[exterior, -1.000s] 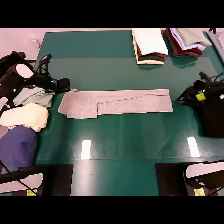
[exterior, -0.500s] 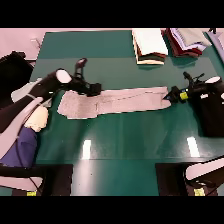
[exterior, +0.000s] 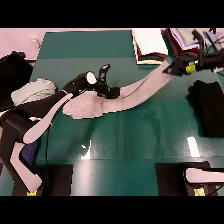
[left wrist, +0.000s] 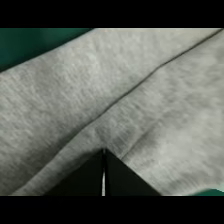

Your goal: Fold the shirts.

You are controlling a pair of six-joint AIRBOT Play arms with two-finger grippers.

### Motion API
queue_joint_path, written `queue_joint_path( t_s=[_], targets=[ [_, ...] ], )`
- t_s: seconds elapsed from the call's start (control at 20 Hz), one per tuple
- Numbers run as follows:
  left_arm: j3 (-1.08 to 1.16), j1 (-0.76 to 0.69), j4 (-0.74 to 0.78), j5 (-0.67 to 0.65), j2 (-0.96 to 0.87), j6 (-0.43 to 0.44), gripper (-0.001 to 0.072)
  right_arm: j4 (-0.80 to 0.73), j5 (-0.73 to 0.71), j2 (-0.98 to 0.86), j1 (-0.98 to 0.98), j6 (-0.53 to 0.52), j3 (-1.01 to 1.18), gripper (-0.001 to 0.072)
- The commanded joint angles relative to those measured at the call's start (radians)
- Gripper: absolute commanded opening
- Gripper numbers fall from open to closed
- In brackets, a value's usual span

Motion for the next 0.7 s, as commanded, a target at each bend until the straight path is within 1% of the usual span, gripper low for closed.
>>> queue_joint_path(
  t_s=[0.0, 0.1, 0.2, 0.35, 0.5, 0.55, 0.65],
  targets=[
    [0.030, -0.014, -0.002, -0.010, -0.042, -0.008, 0.0019, 0.001, 0.003, 0.046, 0.116, 0.036, 0.105, 0.0013],
    [0.030, -0.014, -0.002, -0.005, -0.042, -0.008, 0.0019, 0.001, -0.008, 0.045, 0.178, 0.044, 0.142, 0.0013],
    [0.036, -0.014, -0.001, -0.014, -0.040, -0.008, 0.0020, 0.001, -0.051, 0.045, 0.246, 0.047, 0.162, 0.0013],
    [0.121, 0.032, 0.020, -0.107, -0.020, -0.007, 0.0019, 0.001, -0.099, 0.037, 0.332, 0.048, 0.161, 0.0013],
    [0.257, 0.156, 0.108, -0.225, 0.058, -0.007, 0.0019, 0.002, -0.145, 0.002, 0.438, 0.047, 0.161, 0.0013],
    [0.303, 0.203, 0.146, -0.259, 0.094, -0.007, 0.0019, 0.008, -0.179, -0.021, 0.490, 0.047, 0.161, 0.0013],
    [0.390, 0.304, 0.203, -0.315, 0.179, -0.006, 0.0020, 0.077, -0.284, -0.088, 0.599, 0.016, 0.162, 0.0013]
  ],
)
